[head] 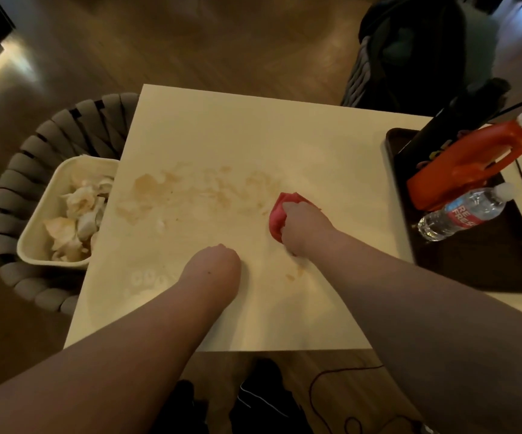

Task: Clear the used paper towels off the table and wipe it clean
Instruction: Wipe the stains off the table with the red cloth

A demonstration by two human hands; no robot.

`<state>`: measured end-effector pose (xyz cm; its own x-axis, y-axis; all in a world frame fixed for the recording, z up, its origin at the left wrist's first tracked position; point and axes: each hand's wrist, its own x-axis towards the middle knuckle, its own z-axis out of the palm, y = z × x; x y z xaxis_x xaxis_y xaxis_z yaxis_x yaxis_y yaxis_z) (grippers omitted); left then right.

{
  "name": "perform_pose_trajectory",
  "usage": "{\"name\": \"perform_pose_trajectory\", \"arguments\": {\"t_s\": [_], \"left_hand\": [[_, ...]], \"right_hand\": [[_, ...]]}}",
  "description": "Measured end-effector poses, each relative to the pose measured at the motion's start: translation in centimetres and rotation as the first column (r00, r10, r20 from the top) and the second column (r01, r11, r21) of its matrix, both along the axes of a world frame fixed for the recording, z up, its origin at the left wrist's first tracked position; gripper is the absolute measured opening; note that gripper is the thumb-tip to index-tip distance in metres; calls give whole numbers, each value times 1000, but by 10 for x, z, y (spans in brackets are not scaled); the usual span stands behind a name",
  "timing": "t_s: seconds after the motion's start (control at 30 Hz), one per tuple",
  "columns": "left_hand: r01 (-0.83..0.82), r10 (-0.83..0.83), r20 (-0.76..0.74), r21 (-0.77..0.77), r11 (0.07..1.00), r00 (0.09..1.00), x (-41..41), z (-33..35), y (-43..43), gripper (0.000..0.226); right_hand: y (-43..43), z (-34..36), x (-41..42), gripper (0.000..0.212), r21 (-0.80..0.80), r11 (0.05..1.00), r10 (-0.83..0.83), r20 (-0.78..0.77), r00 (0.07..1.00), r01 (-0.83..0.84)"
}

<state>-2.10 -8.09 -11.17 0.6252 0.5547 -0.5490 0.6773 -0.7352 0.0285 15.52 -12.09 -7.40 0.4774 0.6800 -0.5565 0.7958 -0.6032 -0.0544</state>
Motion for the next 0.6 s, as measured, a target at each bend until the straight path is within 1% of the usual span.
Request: {"name": "perform_pose_trajectory", "arguments": {"t_s": [0.03,0.1,0.17,0.33,0.47,0.6], "left_hand": [[2,-2,-6,-2,1000,1000,1,0,0,23],[-1,1,-16,-18,1000,1000,2,0,1,23],[-5,5,-19,-30,1000,1000,3,1,1,21],[26,-26,-13,-7,1000,1000,0,-1,0,21],[22,-22,-18,-10,1000,1000,0,-1,1,24],[39,-40,-22,-9,999,999,1,1,1,27]], "right_hand": [[-8,-1,-3,48,-14,1000,-4,-13,1000,4],[-30,-1,-10,53,4,999,-42,-53,998,42],[-55,0,-21,55,27,993,-112,-82,990,115],[-99,-1,-63,77,28,959,-273,-191,943,283],[-93,-12,-87,84,26,950,-302,-184,935,312],[-61,-17,-87,83,52,957,-275,-162,948,286]]}}
